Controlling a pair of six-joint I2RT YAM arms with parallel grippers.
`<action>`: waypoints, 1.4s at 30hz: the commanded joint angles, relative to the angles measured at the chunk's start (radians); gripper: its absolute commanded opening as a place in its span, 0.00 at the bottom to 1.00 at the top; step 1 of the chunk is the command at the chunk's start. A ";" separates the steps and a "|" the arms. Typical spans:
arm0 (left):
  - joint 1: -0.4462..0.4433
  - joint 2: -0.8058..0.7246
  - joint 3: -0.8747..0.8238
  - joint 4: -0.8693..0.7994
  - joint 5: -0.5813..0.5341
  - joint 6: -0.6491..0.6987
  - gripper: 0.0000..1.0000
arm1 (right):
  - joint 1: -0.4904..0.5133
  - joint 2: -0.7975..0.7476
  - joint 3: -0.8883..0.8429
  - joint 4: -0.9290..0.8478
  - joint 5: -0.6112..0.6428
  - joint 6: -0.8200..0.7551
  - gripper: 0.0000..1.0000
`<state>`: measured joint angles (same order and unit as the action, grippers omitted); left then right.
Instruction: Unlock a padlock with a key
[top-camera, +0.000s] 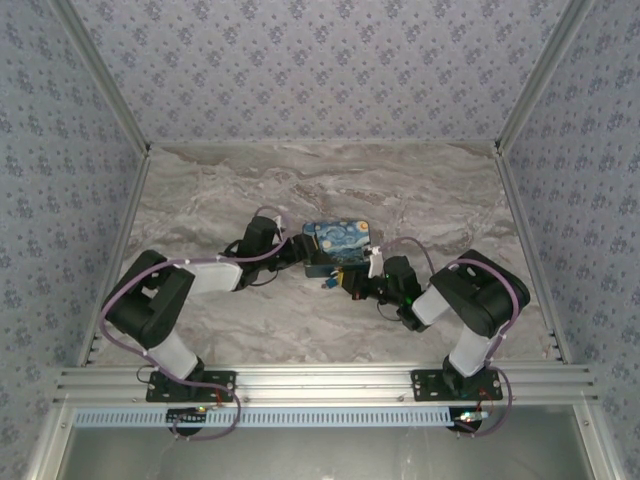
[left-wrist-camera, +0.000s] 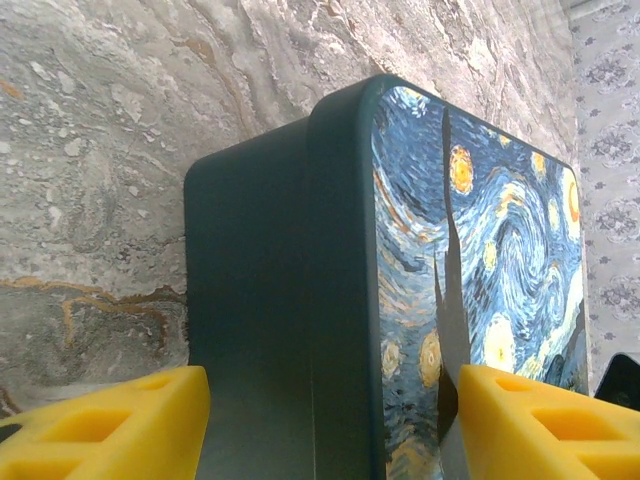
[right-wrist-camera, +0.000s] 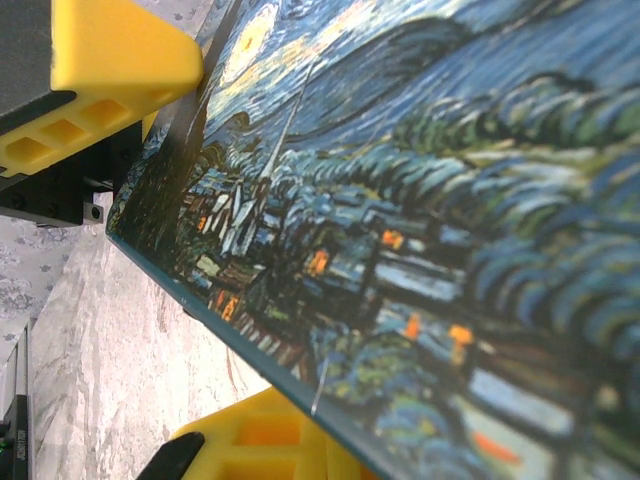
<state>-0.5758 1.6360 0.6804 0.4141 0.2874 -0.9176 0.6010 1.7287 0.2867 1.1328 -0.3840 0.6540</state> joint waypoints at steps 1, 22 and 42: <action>0.004 -0.005 -0.031 -0.101 -0.036 0.020 0.65 | -0.008 -0.012 0.002 0.082 0.021 -0.003 0.07; 0.015 -0.021 -0.044 -0.104 -0.041 0.020 0.65 | -0.044 -0.127 -0.050 -0.005 0.053 -0.011 0.05; 0.059 -0.019 -0.039 -0.123 -0.056 0.030 0.66 | -0.061 -0.406 -0.071 -0.318 0.046 -0.055 0.05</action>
<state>-0.5415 1.6154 0.6632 0.4030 0.2764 -0.9150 0.5468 1.3911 0.2222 0.9321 -0.3431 0.6407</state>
